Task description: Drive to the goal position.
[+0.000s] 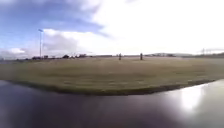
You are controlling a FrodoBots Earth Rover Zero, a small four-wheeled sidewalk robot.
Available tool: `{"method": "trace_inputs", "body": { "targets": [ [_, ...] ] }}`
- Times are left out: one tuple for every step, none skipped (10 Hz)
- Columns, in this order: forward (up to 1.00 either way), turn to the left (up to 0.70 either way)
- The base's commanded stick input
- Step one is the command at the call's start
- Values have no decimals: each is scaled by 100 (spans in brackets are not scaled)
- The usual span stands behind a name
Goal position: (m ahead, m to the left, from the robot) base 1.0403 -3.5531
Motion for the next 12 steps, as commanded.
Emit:
{"method": "trace_inputs", "body": {
  "targets": [
    [0,-100],
    [0,-100],
    [0,-100],
    [0,-100],
    [0,-100],
    [0,-100],
    [0,-100],
    [0,-100],
    [0,-100],
    [0,-100],
    [0,-100],
    [0,-100]
  ]
}}
